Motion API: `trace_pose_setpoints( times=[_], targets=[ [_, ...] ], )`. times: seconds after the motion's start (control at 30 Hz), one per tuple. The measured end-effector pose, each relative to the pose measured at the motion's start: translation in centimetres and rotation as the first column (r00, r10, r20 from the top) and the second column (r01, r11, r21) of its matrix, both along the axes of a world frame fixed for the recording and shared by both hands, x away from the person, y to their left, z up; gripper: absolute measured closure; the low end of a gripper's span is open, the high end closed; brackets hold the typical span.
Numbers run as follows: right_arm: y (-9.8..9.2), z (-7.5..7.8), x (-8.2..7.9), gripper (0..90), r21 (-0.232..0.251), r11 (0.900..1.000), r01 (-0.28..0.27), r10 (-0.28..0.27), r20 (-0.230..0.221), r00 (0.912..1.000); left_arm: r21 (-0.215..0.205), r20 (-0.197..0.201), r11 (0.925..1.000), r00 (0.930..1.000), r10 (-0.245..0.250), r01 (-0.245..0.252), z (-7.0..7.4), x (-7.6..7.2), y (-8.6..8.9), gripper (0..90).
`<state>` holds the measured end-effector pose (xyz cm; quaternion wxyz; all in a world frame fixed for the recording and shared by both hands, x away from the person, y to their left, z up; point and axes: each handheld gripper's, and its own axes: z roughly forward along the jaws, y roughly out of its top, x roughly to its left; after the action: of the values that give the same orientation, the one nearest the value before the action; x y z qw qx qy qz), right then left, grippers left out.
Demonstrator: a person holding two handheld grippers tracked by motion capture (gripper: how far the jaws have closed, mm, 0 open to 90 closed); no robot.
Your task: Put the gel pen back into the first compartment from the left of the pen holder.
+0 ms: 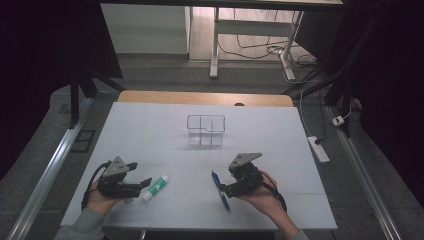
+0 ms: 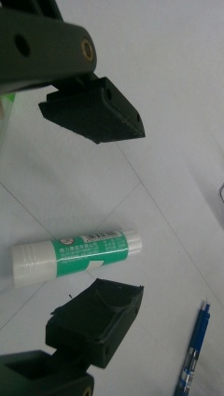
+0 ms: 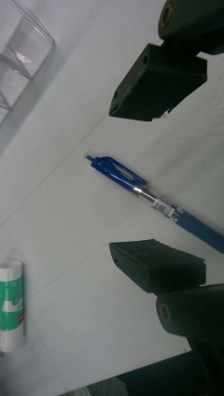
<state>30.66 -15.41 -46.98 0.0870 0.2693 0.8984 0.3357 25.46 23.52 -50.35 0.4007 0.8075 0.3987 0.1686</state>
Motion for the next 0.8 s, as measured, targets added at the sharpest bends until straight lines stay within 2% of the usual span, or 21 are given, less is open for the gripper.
trace_pose_setpoints(
  times=[0.03,0.07,0.2,0.33,0.67,0.8],
  targets=[
    [0.0,0.0,0.0,29.2,0.000,1.000,0.000,0.000,0.000,1.0000,0.000,0.000,1.0000,1.0000,0.000,0.000,0.0,0.0,0.0,21.1],
    [0.4,-0.3,-0.1,29.8,-0.027,1.000,-0.006,0.006,-0.004,1.0000,0.001,0.001,1.0000,1.0000,-0.001,0.001,0.0,0.0,-0.1,21.1],
    [1.2,-0.8,-0.2,31.0,-0.070,0.997,-0.016,0.015,-0.011,0.9998,0.004,-0.001,1.0000,1.0000,-0.002,0.002,-0.1,0.0,-0.1,21.1],
    [1.4,-1.2,-0.3,31.7,-0.092,0.996,-0.020,0.019,-0.014,0.9997,0.007,0.002,1.0000,1.0000,-0.002,0.002,-0.1,0.0,-0.1,21.1],
    [2.1,-3.1,0.0,33.1,-0.180,0.984,-0.007,-0.001,-0.043,0.9991,0.017,0.001,0.9998,1.0000,-0.005,0.005,-0.2,0.0,-0.1,21.1],
    [2.2,-3.5,0.1,34.3,-0.196,0.981,-0.005,-0.005,-0.050,0.9987,0.017,0.002,0.9998,1.0000,-0.005,0.005,-0.2,0.0,-0.1,21.1]
  ],
)
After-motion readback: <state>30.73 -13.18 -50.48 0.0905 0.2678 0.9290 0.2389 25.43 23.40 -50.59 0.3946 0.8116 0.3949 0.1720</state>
